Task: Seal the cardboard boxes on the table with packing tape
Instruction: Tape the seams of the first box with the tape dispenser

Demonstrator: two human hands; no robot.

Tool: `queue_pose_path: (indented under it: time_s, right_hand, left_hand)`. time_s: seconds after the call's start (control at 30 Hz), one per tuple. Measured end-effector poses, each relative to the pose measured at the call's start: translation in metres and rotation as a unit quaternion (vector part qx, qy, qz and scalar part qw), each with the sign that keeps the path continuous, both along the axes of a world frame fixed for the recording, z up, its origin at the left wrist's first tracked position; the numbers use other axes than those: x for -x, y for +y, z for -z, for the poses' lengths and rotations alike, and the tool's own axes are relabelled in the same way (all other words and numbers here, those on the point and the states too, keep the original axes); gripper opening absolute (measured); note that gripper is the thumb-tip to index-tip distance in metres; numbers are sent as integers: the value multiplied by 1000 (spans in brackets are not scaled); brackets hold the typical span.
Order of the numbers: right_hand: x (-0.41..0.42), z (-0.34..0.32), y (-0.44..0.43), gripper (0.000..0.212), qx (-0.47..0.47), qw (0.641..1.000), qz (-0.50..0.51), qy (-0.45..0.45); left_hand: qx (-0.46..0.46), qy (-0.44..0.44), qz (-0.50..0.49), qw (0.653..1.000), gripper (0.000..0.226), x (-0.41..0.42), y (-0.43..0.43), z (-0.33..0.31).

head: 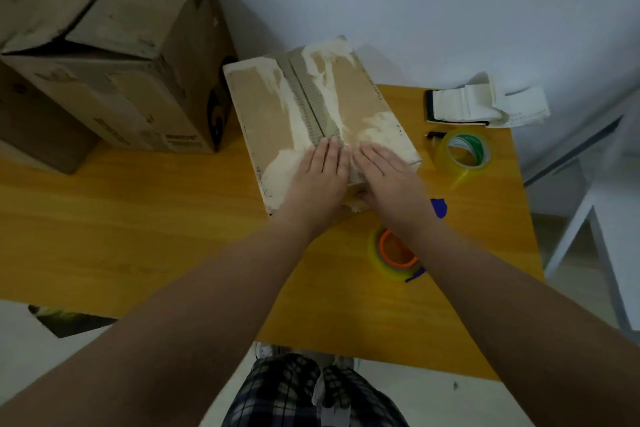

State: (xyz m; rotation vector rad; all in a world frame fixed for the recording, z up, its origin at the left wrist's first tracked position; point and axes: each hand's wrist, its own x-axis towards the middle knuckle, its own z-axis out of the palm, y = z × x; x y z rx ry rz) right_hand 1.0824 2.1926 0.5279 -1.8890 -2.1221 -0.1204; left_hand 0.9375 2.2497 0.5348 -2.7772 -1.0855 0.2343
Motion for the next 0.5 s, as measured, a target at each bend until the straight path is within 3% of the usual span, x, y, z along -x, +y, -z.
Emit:
queue_pose_path:
  time_s: [0.13, 0.23, 0.3, 0.37, 0.43, 0.5]
  right_hand:
    - [9, -1, -8, 44, -40, 997, -20, 57]
    - [13, 5, -31, 56, -42, 979, 70, 186]
    - [11, 13, -49, 65, -71, 934, 252, 243]
    - [9, 26, -64, 73, -8, 864, 426, 267]
    - [6, 41, -74, 85, 114, 799, 482, 341]
    - [1, 54, -78, 90, 177, 760, 470, 414]
  left_hand:
    - [-9, -8, 42, 999, 82, 8, 14, 3]
    - [-9, 5, 103, 995, 75, 26, 24, 1]
    - [-14, 10, 138, 990, 69, 36, 29, -1]
    - [-15, 6, 155, 988, 64, 40, 32, 0]
    - [-13, -6, 152, 988, 60, 41, 32, -1]
    - [-14, -16, 138, 990, 59, 42, 27, -1]
